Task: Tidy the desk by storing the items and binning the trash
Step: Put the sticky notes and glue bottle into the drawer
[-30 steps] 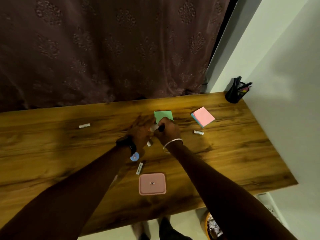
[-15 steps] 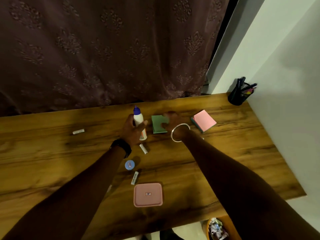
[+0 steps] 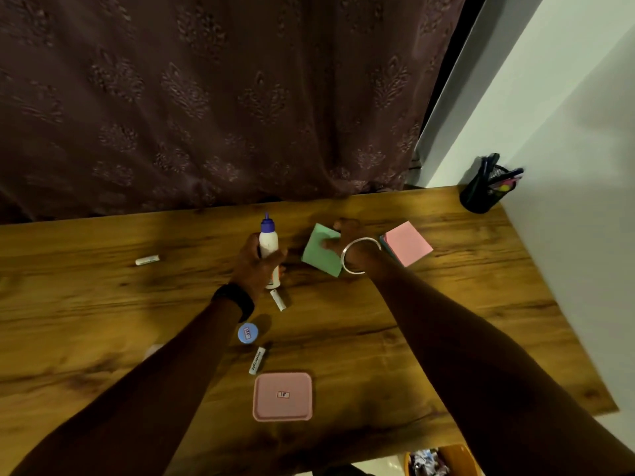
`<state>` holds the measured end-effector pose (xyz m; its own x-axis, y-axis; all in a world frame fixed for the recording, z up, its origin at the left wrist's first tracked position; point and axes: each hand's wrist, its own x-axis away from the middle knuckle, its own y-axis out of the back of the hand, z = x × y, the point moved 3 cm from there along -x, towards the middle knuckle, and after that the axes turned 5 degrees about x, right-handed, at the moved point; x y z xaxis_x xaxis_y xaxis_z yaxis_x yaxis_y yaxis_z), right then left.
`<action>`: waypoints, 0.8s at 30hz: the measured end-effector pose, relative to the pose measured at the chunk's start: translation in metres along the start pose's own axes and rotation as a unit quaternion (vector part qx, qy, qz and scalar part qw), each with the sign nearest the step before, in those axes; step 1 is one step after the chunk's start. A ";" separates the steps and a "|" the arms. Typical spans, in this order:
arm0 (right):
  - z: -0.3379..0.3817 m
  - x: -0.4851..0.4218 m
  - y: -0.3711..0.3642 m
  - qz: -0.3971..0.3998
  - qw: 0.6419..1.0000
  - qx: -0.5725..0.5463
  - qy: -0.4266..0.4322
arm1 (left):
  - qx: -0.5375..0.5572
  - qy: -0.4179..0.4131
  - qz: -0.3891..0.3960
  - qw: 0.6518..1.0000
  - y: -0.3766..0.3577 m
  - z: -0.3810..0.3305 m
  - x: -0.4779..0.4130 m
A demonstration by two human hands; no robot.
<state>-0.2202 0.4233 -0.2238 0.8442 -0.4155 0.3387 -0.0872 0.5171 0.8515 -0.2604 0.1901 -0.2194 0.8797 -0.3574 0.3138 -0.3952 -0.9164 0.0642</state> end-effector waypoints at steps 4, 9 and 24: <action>-0.023 0.024 0.005 -0.043 0.966 -0.244 -0.078 | -0.017 0.000 -0.006 1.000 -0.016 -0.005 -0.001; -0.029 0.062 0.001 -0.013 0.849 -0.514 -0.125 | 0.046 0.042 0.034 0.998 -0.055 -0.004 0.007; -0.146 0.034 0.044 -0.066 0.978 0.063 -0.187 | 0.037 0.091 0.023 0.995 -0.104 0.006 0.010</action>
<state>-0.1181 0.5410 -0.2330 0.6025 -0.7289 0.3253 -0.0755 0.3536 0.9323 -0.2094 0.2805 -0.2289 0.7958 -0.3664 0.4821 -0.4072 -0.9131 -0.0217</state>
